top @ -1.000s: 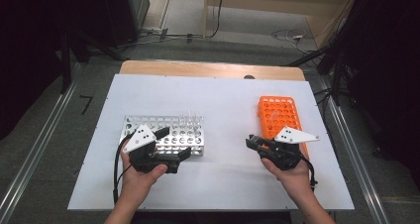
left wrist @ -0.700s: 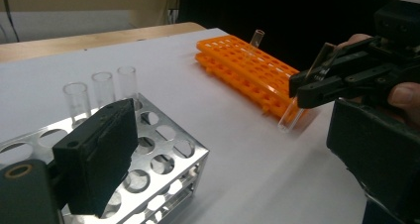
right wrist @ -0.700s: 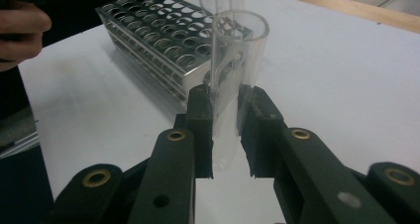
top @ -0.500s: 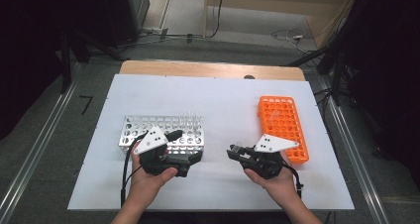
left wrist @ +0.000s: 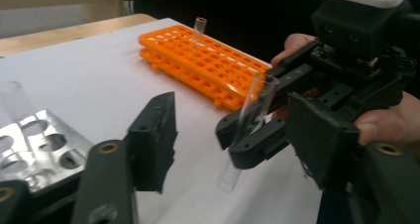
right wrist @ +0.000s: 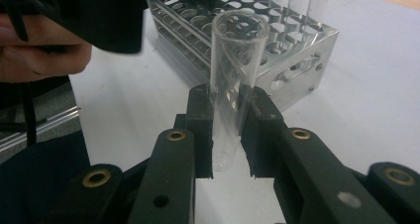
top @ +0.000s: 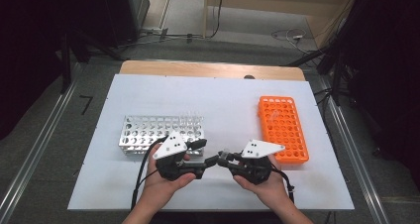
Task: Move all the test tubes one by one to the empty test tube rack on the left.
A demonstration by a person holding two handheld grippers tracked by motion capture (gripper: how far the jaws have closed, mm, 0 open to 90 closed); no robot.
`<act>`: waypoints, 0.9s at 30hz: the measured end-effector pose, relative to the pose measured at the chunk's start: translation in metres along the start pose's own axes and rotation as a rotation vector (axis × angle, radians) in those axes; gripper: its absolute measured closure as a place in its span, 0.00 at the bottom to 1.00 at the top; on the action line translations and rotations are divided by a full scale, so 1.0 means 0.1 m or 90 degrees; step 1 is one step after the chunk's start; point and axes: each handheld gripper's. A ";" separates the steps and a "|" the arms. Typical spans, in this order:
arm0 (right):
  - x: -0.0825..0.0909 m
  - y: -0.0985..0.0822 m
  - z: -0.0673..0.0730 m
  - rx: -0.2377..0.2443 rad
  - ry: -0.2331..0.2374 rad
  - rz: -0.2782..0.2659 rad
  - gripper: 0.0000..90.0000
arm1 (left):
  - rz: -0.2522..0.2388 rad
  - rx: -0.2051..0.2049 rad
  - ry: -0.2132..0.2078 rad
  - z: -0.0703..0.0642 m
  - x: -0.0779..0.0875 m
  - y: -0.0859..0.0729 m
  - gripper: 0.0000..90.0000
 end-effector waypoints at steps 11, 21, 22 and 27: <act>-0.07 0.01 0.08 0.010 0.025 0.015 0.82 | 0.027 -0.021 -0.026 -0.11 -0.15 -0.02 0.73; -0.09 0.02 0.11 0.014 0.041 0.022 0.82 | 0.030 -0.019 -0.027 -0.10 -0.16 -0.02 0.81; -0.09 0.02 0.11 0.013 0.043 0.021 0.82 | 0.030 -0.021 -0.027 -0.11 -0.16 -0.02 0.81; -0.09 0.02 0.11 0.010 0.048 0.022 0.81 | 0.029 -0.025 -0.021 -0.10 -0.15 -0.02 0.83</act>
Point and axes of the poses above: each handheld gripper's, and its own axes: x roughly backward along the jaws, y roughly out of its top, z roughly to its left, and after that the axes turned 2 degrees about y, right-handed
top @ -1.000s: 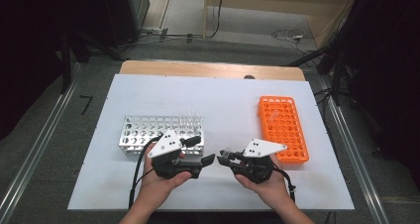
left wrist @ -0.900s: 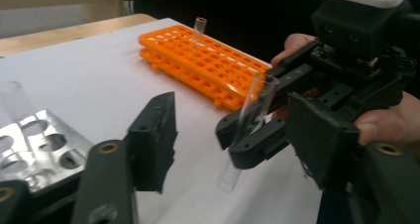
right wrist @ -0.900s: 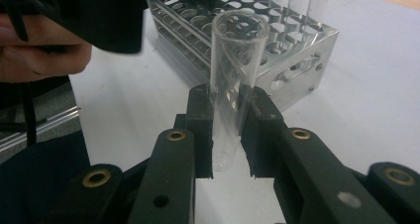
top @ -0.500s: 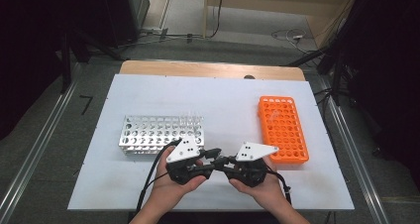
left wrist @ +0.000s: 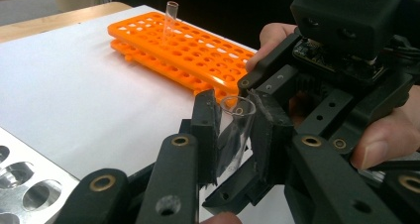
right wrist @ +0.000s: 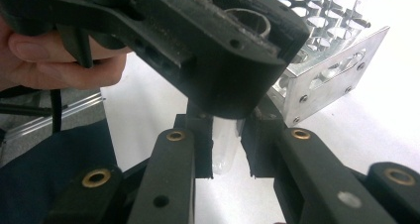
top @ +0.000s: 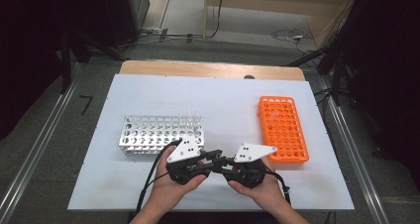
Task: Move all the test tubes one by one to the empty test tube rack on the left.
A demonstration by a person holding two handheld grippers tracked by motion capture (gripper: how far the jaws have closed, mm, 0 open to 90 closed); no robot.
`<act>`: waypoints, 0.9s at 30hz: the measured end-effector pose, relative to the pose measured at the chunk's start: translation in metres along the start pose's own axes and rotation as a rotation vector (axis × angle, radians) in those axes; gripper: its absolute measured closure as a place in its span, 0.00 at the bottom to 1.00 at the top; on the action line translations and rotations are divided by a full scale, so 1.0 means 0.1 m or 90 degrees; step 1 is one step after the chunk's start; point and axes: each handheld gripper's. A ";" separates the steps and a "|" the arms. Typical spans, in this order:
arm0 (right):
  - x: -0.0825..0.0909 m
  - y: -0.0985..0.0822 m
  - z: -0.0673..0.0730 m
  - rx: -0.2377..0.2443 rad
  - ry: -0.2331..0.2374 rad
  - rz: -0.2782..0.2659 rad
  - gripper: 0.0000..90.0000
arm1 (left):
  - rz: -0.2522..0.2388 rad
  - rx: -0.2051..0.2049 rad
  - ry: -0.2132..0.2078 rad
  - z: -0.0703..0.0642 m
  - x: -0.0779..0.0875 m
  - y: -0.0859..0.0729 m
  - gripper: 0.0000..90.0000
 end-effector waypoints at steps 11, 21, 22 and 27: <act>-0.02 0.00 0.01 0.003 0.002 0.001 0.75 | -0.010 0.002 0.009 0.04 0.04 0.01 0.85; 0.01 -0.04 0.01 0.005 0.000 0.001 0.36 | -0.028 0.014 0.027 0.11 0.15 0.02 0.85; 0.02 -0.05 0.01 0.005 -0.002 0.000 0.33 | -0.028 0.013 0.030 0.12 0.16 0.03 0.85; 0.12 -0.10 -0.04 -0.003 -0.023 -0.009 0.18 | -0.036 0.021 0.041 0.18 0.23 0.04 0.85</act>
Point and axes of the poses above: each handheld gripper's, and its own axes: x roughly backward along the jaws, y roughly out of its top, z roughly to its left, and after that the axes turned 2 degrees about y, right-handed
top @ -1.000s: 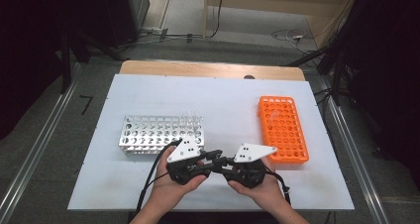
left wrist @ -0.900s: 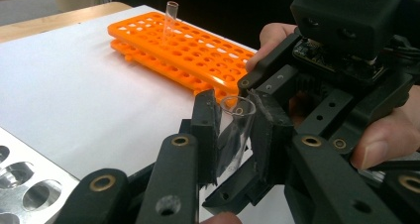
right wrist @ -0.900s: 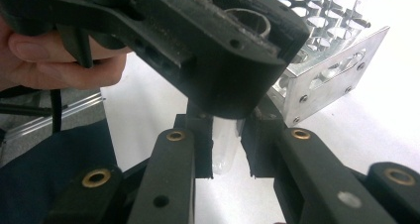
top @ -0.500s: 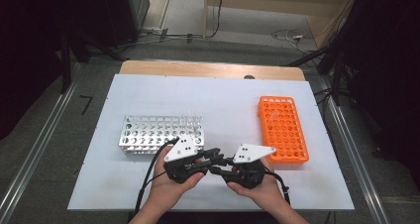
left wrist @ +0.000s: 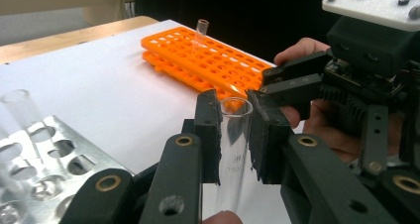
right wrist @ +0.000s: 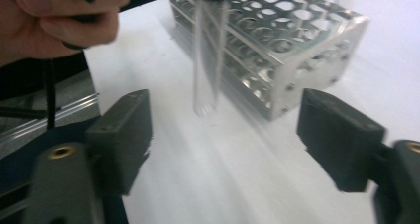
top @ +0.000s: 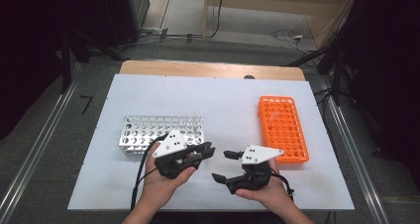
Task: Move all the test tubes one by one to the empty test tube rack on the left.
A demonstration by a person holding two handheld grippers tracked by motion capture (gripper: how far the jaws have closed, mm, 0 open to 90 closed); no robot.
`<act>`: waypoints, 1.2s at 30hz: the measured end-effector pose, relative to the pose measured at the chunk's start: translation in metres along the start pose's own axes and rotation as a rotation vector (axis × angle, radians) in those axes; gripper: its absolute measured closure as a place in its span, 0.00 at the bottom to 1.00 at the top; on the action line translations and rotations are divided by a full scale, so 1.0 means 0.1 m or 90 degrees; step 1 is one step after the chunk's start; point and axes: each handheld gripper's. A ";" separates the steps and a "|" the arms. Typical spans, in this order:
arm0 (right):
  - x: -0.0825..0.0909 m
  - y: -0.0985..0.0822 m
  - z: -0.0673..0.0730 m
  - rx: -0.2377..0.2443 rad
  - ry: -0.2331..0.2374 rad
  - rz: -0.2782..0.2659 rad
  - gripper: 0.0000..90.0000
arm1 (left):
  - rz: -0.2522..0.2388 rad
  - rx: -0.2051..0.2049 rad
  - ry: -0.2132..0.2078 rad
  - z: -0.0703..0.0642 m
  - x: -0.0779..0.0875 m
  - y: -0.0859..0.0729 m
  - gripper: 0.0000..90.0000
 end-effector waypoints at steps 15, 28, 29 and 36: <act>0.51 -0.22 -0.32 -0.036 -0.071 -0.031 0.00 | -0.028 0.018 0.071 0.37 0.33 0.08 0.85; 0.83 -0.42 -0.50 -0.072 -0.122 -0.041 0.00 | -0.041 0.017 0.132 0.68 0.46 0.23 0.85; 0.84 -0.43 -0.52 -0.071 -0.124 -0.044 0.00 | -0.041 0.017 0.136 0.71 0.45 0.24 0.85; 0.88 -0.45 -0.57 -0.079 -0.134 -0.046 0.00 | -0.038 0.025 0.160 0.91 0.33 0.27 0.85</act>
Point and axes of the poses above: each handheld gripper's, and its own axes: x roughly backward along the jaws, y roughly out of its top, z roughly to its left, and after that the axes turned 2 degrees about y, right-handed
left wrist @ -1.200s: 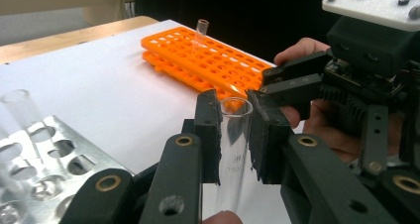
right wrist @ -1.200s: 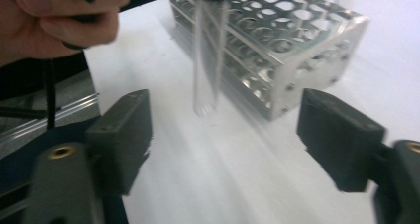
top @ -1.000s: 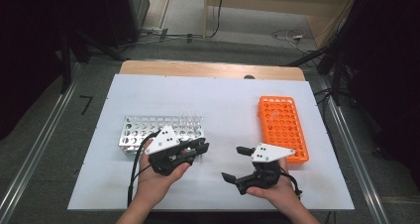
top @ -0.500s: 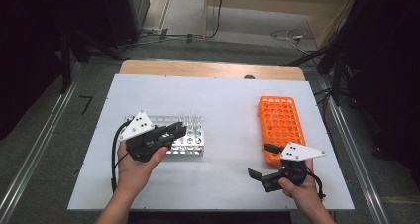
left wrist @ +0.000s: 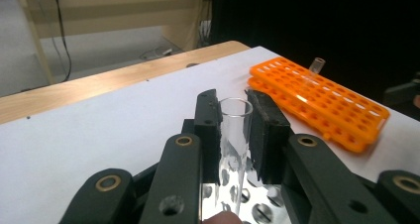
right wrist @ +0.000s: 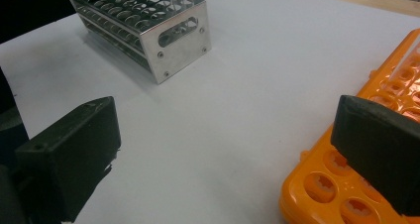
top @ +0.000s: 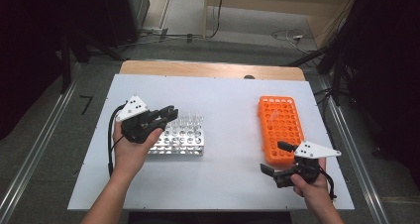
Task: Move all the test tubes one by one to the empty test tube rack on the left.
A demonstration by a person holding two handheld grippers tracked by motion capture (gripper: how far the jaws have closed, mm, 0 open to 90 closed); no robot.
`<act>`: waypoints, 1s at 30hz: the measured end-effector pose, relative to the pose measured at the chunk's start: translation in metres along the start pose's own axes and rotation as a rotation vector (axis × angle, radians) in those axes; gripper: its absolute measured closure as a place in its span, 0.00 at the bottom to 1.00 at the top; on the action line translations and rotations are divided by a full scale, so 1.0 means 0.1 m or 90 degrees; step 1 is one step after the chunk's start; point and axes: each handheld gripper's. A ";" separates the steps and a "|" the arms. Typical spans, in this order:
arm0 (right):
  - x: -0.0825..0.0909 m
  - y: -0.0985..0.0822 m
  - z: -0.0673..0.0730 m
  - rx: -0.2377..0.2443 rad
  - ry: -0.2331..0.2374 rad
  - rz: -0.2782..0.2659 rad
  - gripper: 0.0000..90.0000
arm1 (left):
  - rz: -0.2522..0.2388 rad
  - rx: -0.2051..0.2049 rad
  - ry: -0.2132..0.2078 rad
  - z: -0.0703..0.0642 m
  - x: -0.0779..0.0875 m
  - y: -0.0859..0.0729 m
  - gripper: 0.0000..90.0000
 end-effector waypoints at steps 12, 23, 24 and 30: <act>0.00 -0.01 -0.03 -0.007 -0.003 -0.001 0.00 | 0.001 0.029 0.038 0.26 -0.31 0.01 0.85; 0.02 -0.02 -0.06 -0.007 -0.005 -0.005 0.00 | 0.027 0.009 0.064 0.28 -0.47 -0.05 0.85; 0.02 -0.02 -0.06 -0.010 -0.006 -0.005 0.00 | 0.029 0.010 0.065 0.28 -0.47 -0.07 0.85; 0.03 -0.02 -0.08 -0.010 -0.010 -0.007 0.00 | 0.048 0.018 0.069 0.29 -0.47 -0.16 0.85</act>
Point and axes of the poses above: each handheld gripper's, and its own axes: x roughly backward along the jaws, y roughly out of its top, z roughly to its left, and after that the axes turned 2 degrees about y, right-handed
